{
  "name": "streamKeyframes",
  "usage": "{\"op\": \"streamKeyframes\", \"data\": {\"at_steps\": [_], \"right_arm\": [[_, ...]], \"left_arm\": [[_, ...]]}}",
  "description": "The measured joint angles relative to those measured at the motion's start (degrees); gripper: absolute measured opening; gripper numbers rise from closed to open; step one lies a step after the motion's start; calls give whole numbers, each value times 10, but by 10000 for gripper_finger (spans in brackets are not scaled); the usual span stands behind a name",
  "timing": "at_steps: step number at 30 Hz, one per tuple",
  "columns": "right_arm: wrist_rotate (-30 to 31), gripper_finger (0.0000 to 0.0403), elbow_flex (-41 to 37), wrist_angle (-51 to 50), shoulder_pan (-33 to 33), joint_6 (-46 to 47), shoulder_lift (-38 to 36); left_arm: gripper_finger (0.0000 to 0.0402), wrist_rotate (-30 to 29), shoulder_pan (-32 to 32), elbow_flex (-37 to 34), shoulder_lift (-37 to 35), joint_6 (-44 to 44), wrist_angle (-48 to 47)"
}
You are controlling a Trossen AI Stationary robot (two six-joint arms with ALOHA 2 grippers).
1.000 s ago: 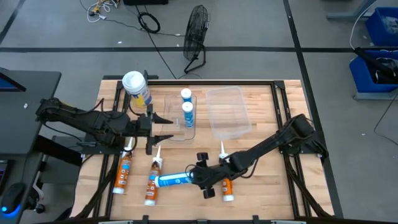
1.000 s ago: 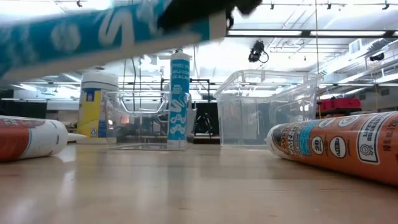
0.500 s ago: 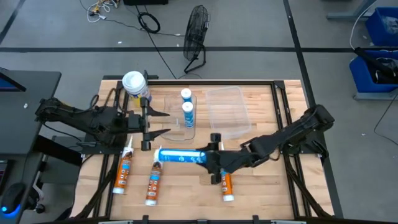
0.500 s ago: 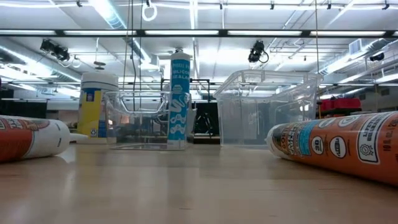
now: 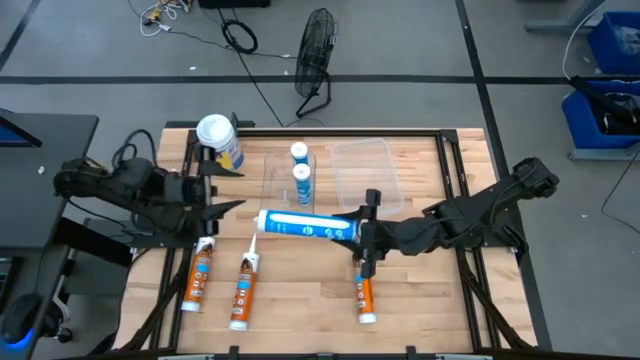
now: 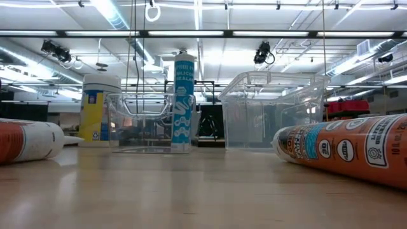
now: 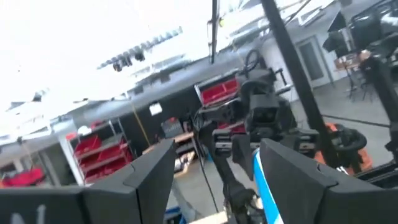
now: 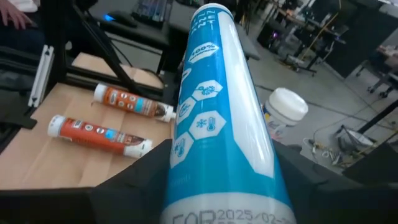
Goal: Pick & place silicon tubes, Sealant and Lysol wipes
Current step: Put the blue sealant into the left transparent bin
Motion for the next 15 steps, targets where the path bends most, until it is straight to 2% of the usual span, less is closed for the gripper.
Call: {"op": "streamKeyframes", "data": {"at_steps": [8,15], "right_arm": [[-5,209,0,9,10,-40,-38],[-5,209,0,51,11,-89,-54]], "left_arm": [[238,9,0,0,-29,41,-14],[238,19,0,0,-15,47,-74]]}}
